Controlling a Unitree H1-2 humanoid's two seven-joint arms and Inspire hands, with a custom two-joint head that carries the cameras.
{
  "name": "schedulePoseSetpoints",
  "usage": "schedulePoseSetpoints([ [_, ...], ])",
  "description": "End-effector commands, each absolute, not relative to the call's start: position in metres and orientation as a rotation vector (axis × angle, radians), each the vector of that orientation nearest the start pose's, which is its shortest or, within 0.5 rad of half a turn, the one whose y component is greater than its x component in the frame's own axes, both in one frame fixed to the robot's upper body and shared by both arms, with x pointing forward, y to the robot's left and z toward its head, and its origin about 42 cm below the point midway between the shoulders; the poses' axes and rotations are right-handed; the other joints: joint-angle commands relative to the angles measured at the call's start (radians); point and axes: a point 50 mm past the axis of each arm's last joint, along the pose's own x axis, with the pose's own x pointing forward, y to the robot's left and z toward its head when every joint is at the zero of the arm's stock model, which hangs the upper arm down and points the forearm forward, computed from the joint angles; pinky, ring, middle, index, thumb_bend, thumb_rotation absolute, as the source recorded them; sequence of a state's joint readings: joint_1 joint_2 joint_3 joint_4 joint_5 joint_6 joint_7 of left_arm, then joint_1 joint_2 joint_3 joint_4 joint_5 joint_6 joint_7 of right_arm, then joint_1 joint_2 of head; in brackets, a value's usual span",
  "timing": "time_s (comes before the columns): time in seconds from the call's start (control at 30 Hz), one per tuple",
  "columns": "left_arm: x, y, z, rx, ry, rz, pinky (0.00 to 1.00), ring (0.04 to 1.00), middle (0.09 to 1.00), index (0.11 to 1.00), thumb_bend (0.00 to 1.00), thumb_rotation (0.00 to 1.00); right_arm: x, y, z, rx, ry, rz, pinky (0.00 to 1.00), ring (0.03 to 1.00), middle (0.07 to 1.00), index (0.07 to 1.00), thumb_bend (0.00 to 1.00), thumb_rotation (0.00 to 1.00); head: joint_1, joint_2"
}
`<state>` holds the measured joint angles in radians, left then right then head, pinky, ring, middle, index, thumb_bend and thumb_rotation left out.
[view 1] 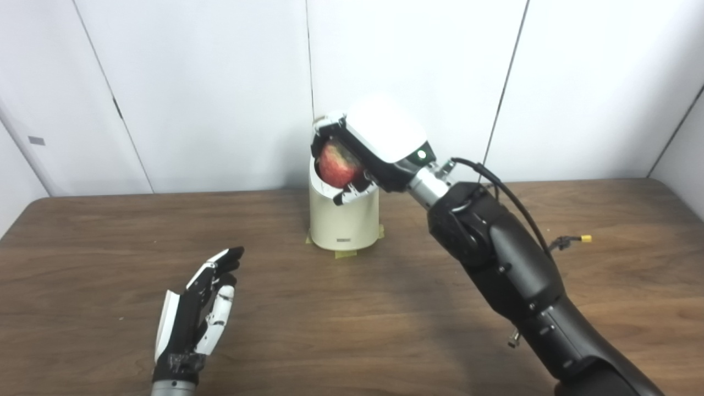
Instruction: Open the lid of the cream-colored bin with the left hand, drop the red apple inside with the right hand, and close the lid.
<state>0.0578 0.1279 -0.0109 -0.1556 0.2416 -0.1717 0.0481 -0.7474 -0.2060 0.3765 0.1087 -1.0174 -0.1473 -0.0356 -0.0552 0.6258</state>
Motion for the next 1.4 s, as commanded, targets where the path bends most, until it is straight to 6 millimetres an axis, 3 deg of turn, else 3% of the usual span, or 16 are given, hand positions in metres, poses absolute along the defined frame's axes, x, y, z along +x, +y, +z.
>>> schedulePoseSetpoints([
  [0.0,0.268,0.239,0.147,0.349,-0.348,0.03,0.73,0.822,0.841,0.818,0.21,0.82,0.44,-0.099,0.347,-1.294,-1.045,0.121,0.32,0.432,0.57,0.452,0.51,0.0,0.0,0.001],
  [0.67,0.267,0.235,0.147,0.343,-0.365,0.042,0.73,0.816,0.829,0.8,0.19,0.76,0.468,-0.096,0.333,-1.325,-0.996,0.049,0.32,0.457,0.573,0.444,0.49,0.0,0.005,0.003],
  [1.2,0.267,0.235,0.147,0.331,-0.358,0.035,0.72,0.821,0.834,0.807,0.21,0.76,0.467,-0.096,0.328,-1.41,-0.884,0.035,0.36,0.507,0.619,0.483,0.49,0.02,0.003,0.004],
  [1.3,0.267,0.234,0.147,0.335,-0.358,0.038,0.71,0.819,0.834,0.804,0.21,0.74,0.467,-0.097,0.329,-1.409,-0.88,0.033,0.45,0.567,0.665,0.489,0.52,0.12,0.003,0.003],
  [1.33,0.267,0.234,0.147,0.334,-0.357,0.038,0.71,0.818,0.833,0.803,0.21,0.74,0.467,-0.097,0.329,-1.407,-0.881,0.034,0.46,0.572,0.668,0.512,0.6,0.1,0.002,0.003],
  [1.37,0.268,0.234,0.147,0.334,-0.356,0.039,0.71,0.818,0.834,0.803,0.21,0.74,0.467,-0.098,0.33,-1.405,-0.883,0.034,0.46,0.574,0.669,0.555,0.76,0.06,0.002,0.002],
])
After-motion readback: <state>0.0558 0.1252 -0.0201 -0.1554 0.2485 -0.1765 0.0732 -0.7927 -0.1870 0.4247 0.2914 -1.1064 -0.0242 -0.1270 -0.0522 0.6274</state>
